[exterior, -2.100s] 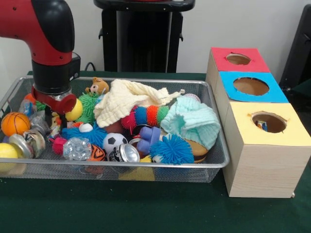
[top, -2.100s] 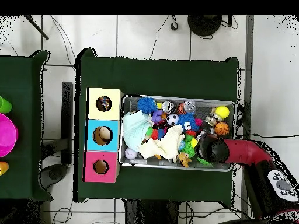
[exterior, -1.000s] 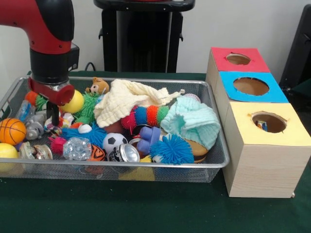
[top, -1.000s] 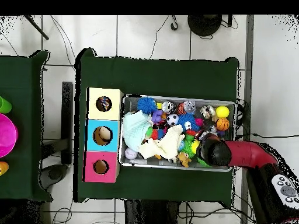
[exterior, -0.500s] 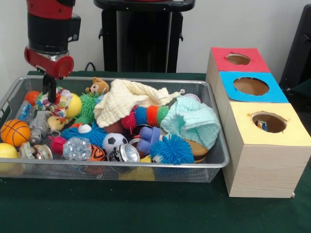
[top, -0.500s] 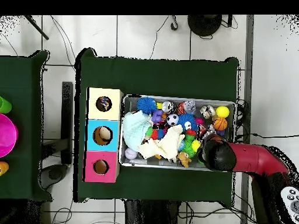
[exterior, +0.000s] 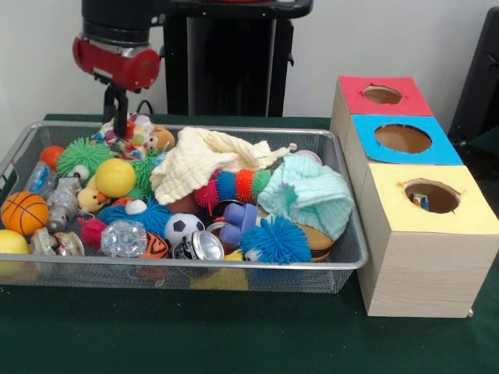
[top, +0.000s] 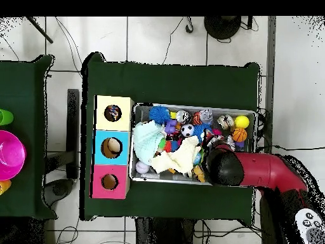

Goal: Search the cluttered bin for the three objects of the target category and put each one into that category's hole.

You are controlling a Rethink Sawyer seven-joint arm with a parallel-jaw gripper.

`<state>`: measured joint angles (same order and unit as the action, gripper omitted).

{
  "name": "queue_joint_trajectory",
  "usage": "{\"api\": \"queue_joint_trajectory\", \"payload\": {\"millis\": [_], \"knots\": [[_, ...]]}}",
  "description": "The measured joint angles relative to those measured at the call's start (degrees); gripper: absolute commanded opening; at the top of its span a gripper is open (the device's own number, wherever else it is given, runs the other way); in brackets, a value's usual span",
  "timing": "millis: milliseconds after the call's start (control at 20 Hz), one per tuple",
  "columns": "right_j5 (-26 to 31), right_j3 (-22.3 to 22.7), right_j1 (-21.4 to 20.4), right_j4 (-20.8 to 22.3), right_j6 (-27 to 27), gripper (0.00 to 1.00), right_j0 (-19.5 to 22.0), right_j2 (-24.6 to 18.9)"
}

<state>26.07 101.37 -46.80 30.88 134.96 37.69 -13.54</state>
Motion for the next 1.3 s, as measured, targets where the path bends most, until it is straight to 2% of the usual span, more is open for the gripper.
{"api": "queue_joint_trajectory", "payload": {"millis": [250,550,1300], "knots": [[0.39,1.12,-2.62,-4.31,0.0,0.0,-3.2,0.02],[0.4,1.9,-3.89,-8.63,0.0,0.0,-6.79,0.49],[-0.33,2.16,-3.14,-18.44,0.01,0.0,-15.96,3.84]]}}
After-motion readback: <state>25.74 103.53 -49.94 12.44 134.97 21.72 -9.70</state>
